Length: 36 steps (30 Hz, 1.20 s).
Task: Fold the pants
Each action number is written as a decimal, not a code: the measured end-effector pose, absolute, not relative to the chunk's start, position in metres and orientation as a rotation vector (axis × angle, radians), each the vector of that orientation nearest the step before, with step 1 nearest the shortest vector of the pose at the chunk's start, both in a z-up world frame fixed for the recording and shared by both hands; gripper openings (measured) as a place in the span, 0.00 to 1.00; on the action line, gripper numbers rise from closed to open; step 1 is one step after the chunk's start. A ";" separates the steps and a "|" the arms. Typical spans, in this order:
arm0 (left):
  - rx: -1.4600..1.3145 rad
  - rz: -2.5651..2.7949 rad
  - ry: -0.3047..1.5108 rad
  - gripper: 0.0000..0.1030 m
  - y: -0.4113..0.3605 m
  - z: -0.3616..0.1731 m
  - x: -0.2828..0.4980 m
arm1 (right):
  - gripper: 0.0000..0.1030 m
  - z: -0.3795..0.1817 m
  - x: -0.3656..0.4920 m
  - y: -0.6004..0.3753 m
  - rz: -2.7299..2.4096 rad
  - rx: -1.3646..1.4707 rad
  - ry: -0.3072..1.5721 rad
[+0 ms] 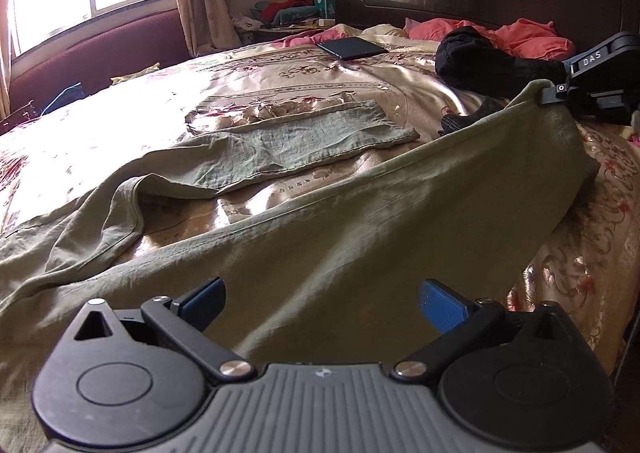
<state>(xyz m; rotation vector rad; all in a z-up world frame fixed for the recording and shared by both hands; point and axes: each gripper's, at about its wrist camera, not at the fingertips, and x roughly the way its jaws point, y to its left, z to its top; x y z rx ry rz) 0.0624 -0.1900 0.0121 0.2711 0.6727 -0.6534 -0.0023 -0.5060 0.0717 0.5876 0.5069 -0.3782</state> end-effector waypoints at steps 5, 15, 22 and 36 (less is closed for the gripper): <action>0.340 -0.642 0.704 1.00 -0.192 -0.006 0.067 | 0.08 0.034 0.061 -0.511 -0.508 0.366 0.731; 0.348 -0.536 0.709 1.00 -0.101 -0.002 0.071 | 0.31 0.071 0.032 -0.404 -0.471 -0.028 0.508; 0.338 -0.276 0.854 1.00 -0.026 -0.018 0.096 | 0.30 0.007 0.062 -0.302 0.031 0.247 0.838; 0.222 -0.123 0.876 1.00 0.049 -0.009 0.096 | 0.31 0.034 0.088 -0.187 0.139 0.030 0.860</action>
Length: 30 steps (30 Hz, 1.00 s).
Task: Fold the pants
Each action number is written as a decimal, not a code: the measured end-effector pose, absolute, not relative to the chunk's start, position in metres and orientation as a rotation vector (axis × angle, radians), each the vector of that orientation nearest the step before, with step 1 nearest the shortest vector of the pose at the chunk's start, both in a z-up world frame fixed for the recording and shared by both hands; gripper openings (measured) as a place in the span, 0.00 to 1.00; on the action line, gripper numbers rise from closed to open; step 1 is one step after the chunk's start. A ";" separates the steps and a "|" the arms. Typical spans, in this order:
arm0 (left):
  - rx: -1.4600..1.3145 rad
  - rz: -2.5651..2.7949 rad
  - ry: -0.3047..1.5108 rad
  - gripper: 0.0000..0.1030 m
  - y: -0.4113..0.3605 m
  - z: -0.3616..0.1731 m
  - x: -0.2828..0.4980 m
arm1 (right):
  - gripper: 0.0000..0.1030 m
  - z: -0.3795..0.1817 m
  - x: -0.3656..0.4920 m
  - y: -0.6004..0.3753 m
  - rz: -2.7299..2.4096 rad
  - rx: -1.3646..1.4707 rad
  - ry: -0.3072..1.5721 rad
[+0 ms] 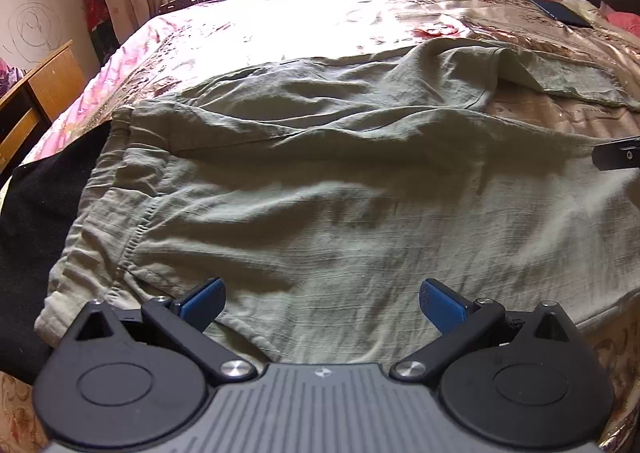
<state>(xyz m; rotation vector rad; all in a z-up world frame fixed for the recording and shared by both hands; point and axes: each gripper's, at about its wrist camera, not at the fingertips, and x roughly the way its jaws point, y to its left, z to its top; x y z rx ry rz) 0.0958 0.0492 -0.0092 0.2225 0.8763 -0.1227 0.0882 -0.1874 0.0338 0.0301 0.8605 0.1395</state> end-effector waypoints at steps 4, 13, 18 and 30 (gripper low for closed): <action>0.215 -0.080 0.948 1.00 0.073 -0.017 0.107 | 0.30 0.012 0.103 -0.158 0.201 0.021 0.921; 0.195 -0.112 0.983 1.00 0.082 -0.020 0.111 | 0.30 0.007 0.115 -0.140 0.234 0.017 0.973; 0.207 -0.119 0.986 1.00 0.081 -0.017 0.116 | 0.31 0.017 0.129 -0.139 0.237 0.018 0.945; 0.266 -0.157 0.910 1.00 0.075 0.013 0.123 | 0.31 0.029 0.151 -0.144 0.295 -0.010 0.906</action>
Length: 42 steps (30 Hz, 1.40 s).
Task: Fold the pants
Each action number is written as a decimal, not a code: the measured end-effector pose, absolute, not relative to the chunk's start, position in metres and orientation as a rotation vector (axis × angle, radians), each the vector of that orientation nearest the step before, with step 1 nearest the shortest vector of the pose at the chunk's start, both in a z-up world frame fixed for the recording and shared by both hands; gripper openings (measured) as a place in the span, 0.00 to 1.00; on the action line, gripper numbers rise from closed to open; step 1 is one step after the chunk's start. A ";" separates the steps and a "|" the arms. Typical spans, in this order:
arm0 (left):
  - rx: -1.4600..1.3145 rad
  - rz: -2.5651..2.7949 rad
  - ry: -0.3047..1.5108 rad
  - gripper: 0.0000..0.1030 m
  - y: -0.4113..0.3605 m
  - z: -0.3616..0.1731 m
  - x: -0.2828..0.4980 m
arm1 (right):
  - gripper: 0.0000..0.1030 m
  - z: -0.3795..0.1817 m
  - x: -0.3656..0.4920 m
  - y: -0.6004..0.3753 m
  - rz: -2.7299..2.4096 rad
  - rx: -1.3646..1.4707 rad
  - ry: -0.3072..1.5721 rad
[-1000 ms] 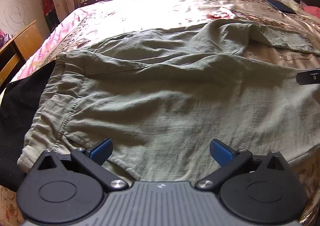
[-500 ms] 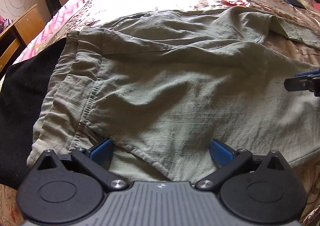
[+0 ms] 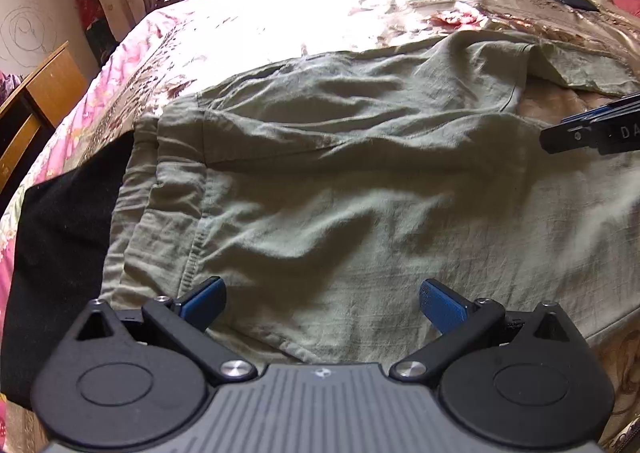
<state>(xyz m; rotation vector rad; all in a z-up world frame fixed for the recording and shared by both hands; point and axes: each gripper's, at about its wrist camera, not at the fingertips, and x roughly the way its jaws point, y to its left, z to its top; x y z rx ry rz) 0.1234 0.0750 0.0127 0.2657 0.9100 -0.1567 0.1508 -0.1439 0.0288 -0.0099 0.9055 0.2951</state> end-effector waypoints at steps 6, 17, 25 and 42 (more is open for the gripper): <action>0.352 -0.211 0.753 1.00 0.093 0.045 0.188 | 0.37 0.043 0.207 -0.143 0.338 -0.104 0.861; 0.328 -0.145 0.750 1.00 0.178 0.030 0.331 | 0.48 0.006 0.349 -0.102 0.448 -0.296 0.847; 0.282 -0.250 0.886 1.00 0.193 -0.002 0.377 | 0.53 -0.019 0.392 -0.089 0.503 -0.408 0.889; 0.249 -0.286 0.934 0.32 0.190 -0.004 0.385 | 0.00 -0.011 0.382 -0.088 0.530 -0.394 0.924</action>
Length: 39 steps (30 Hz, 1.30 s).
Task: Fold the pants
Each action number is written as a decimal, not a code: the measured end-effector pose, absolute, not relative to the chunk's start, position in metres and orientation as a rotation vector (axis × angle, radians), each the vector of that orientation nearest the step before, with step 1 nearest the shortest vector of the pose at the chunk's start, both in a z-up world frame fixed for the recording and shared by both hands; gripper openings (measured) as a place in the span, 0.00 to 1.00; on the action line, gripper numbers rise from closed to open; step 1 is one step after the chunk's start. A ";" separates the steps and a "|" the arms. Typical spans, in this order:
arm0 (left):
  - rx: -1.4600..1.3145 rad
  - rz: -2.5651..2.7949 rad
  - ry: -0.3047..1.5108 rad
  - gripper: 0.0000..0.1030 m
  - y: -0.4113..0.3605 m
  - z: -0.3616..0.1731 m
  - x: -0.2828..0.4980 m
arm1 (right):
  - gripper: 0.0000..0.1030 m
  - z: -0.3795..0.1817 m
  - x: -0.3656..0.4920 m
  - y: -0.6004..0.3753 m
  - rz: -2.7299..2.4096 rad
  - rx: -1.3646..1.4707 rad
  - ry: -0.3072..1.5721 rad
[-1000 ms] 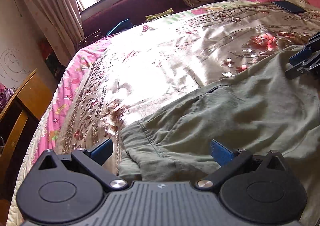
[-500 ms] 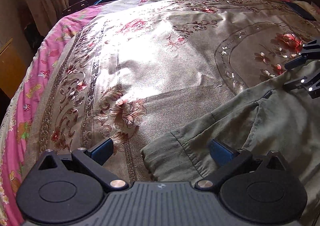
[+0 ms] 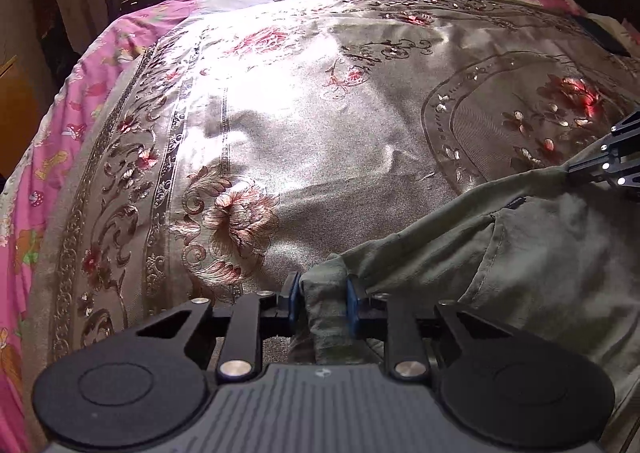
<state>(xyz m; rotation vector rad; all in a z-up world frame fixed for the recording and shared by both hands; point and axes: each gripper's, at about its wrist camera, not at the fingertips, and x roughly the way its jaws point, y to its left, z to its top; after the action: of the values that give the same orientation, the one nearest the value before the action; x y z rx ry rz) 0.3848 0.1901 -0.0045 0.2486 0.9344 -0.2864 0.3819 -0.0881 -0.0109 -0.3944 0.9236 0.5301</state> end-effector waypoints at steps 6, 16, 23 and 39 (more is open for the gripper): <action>0.297 -0.301 0.839 0.26 0.182 0.034 0.360 | 0.00 0.060 0.348 -0.104 0.509 -0.318 0.769; 0.252 -0.409 0.590 0.27 0.193 0.118 0.213 | 0.00 0.149 0.177 -0.138 0.561 -0.192 0.611; 0.339 -0.439 0.728 0.28 0.183 0.052 0.119 | 0.00 0.051 0.088 -0.129 0.586 -0.111 0.911; 0.563 -0.430 0.686 0.55 0.185 0.032 0.071 | 0.36 0.016 0.061 0.011 0.877 -0.480 0.672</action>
<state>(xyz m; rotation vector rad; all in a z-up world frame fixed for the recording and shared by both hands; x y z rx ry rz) 0.0708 0.1851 0.0321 0.5628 0.6861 -0.4305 0.0614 0.0105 0.0164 -0.4796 0.6717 0.8765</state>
